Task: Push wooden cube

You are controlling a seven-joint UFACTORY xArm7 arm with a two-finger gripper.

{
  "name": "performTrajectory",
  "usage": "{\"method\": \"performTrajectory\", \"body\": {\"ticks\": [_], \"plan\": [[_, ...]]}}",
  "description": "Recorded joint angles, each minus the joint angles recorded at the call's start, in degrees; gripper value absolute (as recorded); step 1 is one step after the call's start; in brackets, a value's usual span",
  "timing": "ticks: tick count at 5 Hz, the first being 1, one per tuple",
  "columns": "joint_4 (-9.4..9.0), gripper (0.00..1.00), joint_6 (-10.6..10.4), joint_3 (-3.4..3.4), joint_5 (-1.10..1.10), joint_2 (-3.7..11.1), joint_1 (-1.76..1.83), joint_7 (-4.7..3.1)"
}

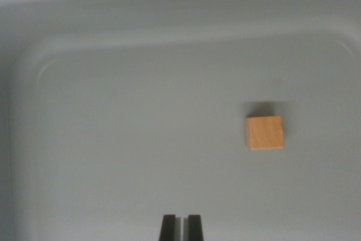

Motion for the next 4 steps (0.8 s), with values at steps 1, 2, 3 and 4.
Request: {"method": "performTrajectory", "body": {"ticks": [1,2,3,4], "plan": [[0.00,0.00,0.00,0.00,0.00,0.00,0.00,0.00],[-0.51,0.00,-0.64,-0.06,-0.04,0.16,-0.07,-0.16],[-0.51,0.00,-0.64,-0.06,-0.04,0.16,-0.07,-0.16],[-1.26,0.00,-1.59,-0.14,-0.10,0.39,-0.17,-0.39]]}}
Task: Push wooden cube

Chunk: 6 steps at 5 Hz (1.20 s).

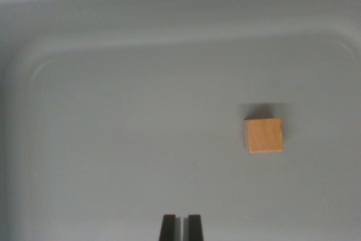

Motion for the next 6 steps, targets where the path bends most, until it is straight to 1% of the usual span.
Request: {"method": "performTrajectory", "body": {"ticks": [1,2,3,4,5,6], "plan": [[0.00,0.00,0.00,0.00,0.00,0.00,0.00,0.00],[-0.97,0.00,-1.23,-0.11,-0.08,0.30,-0.13,-0.30],[-0.97,0.00,-1.23,-0.11,-0.08,0.30,-0.13,-0.30],[-2.09,0.00,-2.65,-0.24,-0.17,0.65,-0.29,-0.65],[-2.09,0.00,-2.65,-0.24,-0.17,0.65,-0.29,-0.65],[-3.45,0.00,-4.36,-0.39,-0.29,1.07,-0.47,-1.07]]}}
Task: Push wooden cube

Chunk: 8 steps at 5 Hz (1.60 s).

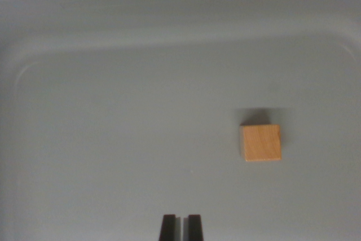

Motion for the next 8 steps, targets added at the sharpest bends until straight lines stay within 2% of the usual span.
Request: {"method": "performTrajectory", "body": {"ticks": [1,2,3,4,5,6,7,8], "plan": [[0.00,0.00,0.00,0.00,0.00,0.00,0.00,0.00],[-1.52,0.00,-1.92,-0.17,-0.13,0.47,-0.21,-0.47],[-1.52,0.00,-1.92,-0.17,-0.13,0.47,-0.21,-0.47],[-3.18,0.00,-4.02,-0.36,-0.26,0.99,-0.43,-0.99],[-3.18,0.00,-4.02,-0.36,-0.26,0.99,-0.43,-0.99],[-4.97,0.00,-6.29,-0.57,-0.41,1.54,-0.68,-1.55],[-4.97,0.00,-6.29,-0.57,-0.41,1.54,-0.68,-1.55],[-6.86,0.00,-8.68,-0.79,-0.57,2.13,-0.93,-2.14]]}}
